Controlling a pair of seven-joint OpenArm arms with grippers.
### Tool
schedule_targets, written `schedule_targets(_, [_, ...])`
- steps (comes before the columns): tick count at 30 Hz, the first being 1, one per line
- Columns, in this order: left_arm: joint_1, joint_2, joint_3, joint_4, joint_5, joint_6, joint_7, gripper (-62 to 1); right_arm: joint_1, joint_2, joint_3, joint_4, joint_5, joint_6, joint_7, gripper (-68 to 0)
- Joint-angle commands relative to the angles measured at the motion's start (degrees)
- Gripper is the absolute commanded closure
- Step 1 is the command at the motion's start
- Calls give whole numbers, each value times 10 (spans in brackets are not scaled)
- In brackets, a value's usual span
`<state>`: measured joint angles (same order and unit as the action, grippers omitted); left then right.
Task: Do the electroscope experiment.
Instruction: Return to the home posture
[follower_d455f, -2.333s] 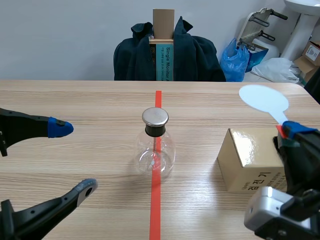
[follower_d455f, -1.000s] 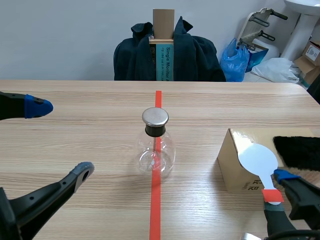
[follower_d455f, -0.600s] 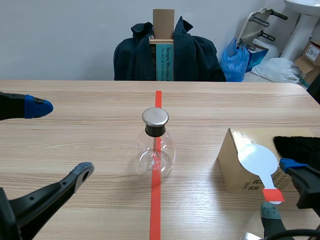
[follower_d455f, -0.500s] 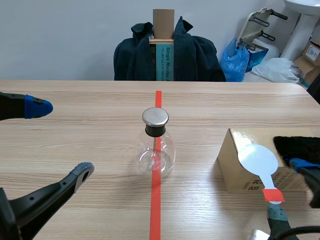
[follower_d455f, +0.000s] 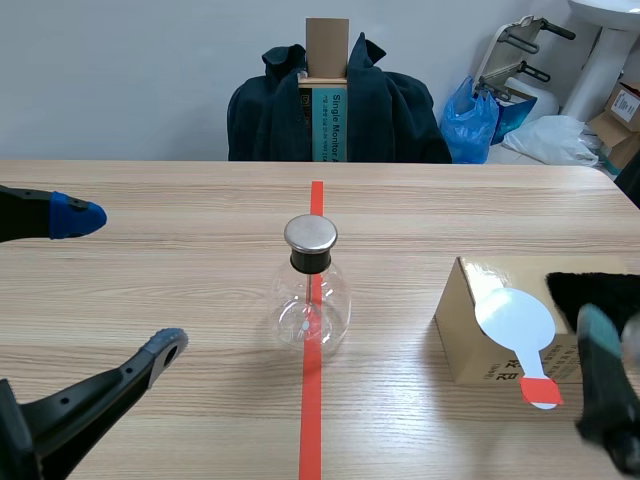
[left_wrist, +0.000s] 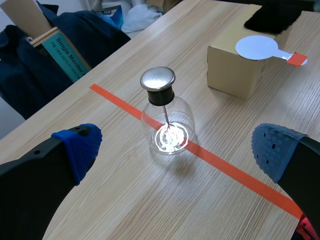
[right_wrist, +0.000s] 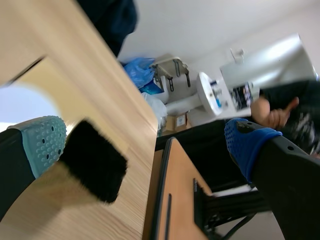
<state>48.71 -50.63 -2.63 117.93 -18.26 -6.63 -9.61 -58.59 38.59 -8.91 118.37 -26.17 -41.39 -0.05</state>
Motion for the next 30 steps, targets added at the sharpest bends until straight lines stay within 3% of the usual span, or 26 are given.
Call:
schedule_targets(1, [-2, 4, 4, 3, 0, -1, -9, -623, 27, 11, 11, 18, 42, -35, 3, -671])
schedule_targets(7, [-2, 4, 5, 3, 18, -1, -9, -623, 107, 31, 36, 70, 267, 28, 4, -671])
schedule_targets(12, [-2, 4, 5, 3, 18, -1, -9, -623, 205, 31, 36, 71, 407, 97, -6, -671])
schedule_targets(16, [-2, 4, 5, 3, 18, -1, -11, -623, 256, 26, 36, 70, 484, 116, -44, -671])
schedule_targets(18, [-2, 4, 5, 3, 18, -2, -10, -623, 274, 20, 35, 64, 497, 138, -55, -671])
schedule_targets(21, [-2, 4, 5, 3, 21, -2, -11, -623, 290, 18, 29, 57, 485, 224, -57, -671])
schedule_targets(23, [-2, 4, 5, 3, 41, -1, -13, -623, 297, 18, 23, 56, 483, 259, -68, -671])
schedule_targets(25, [-2, 4, 5, 3, 46, -2, -13, -623, 302, 17, 13, 56, 474, 278, -76, -671])
schedule_targets(30, [-7, 4, 5, 3, 45, -3, -15, -623, 302, -16, -7, 55, 417, 295, -75, -671])
